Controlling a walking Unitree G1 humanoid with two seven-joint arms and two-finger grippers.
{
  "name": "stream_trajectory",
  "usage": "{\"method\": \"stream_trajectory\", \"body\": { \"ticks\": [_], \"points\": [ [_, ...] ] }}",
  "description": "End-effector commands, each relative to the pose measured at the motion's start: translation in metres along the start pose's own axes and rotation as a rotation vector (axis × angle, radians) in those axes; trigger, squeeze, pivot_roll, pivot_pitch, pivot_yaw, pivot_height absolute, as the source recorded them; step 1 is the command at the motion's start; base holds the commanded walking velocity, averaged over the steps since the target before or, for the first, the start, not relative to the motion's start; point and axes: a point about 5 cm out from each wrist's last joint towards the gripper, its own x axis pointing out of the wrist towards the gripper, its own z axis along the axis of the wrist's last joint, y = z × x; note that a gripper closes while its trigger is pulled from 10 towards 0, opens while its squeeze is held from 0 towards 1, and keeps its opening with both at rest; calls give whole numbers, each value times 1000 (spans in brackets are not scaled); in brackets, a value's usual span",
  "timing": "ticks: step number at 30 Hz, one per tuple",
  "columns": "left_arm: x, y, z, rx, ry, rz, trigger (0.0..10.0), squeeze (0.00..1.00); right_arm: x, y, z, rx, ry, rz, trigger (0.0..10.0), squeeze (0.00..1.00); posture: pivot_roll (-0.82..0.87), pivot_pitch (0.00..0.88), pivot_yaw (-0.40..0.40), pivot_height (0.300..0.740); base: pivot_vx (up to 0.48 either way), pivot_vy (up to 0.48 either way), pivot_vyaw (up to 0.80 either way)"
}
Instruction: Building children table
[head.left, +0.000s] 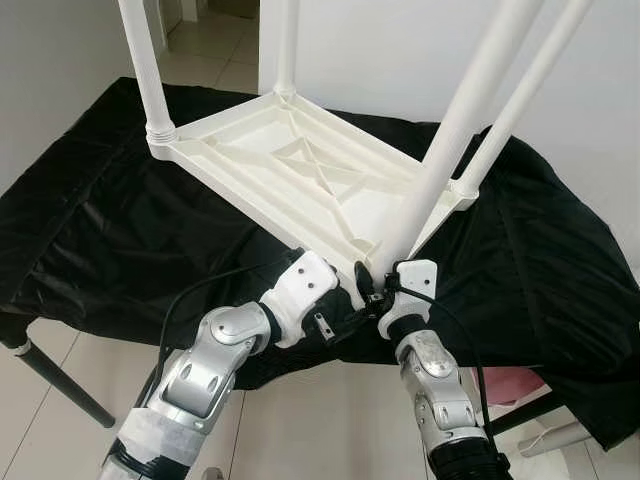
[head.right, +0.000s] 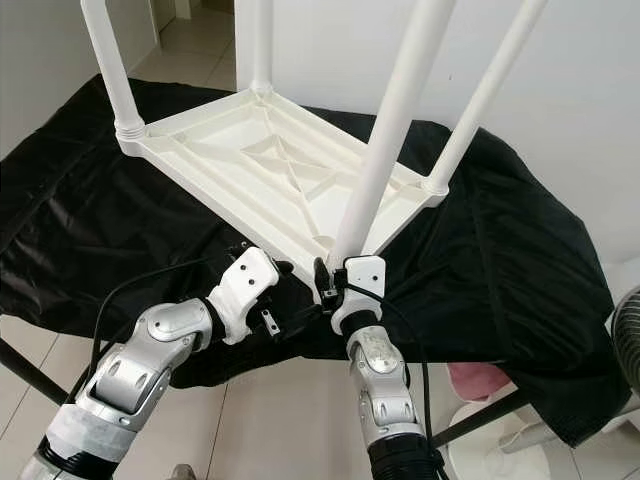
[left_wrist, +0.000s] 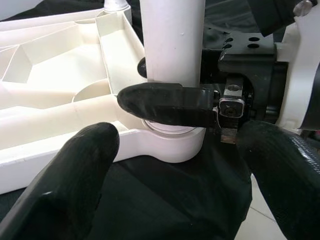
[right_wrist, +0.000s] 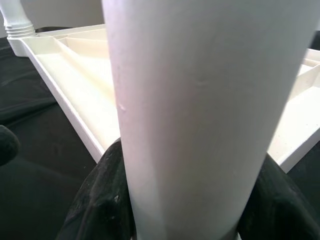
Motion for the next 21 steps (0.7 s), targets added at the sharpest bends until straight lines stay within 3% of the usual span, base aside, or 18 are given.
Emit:
{"method": "stream_trajectory", "body": {
  "ticks": [1,9,10,18,21],
  "points": [
    [1,1,1,1,3,5,10000,0,0,-2,0,16,6,-59,10000,0,15,69,-88,740,0,0,0],
    [-1,1,1,0,3,18,10000,0,0,-2,4,-14,13,-75,10000,0,24,75,-107,740,0,0,0],
    [-1,0,1,-2,2,22,10000,0,0,-2,6,-17,8,-65,10000,1000,25,76,-111,740,0,0,0],
    [0,-2,1,-5,0,23,10000,0,0,-7,13,-11,-24,-18,10000,1000,19,75,-112,740,0,0,0],
    [-1,-3,0,-5,2,14,10000,0,-4,-18,15,-13,-21,63,10000,1000,16,75,-105,740,0,0,0]
  ]
}}
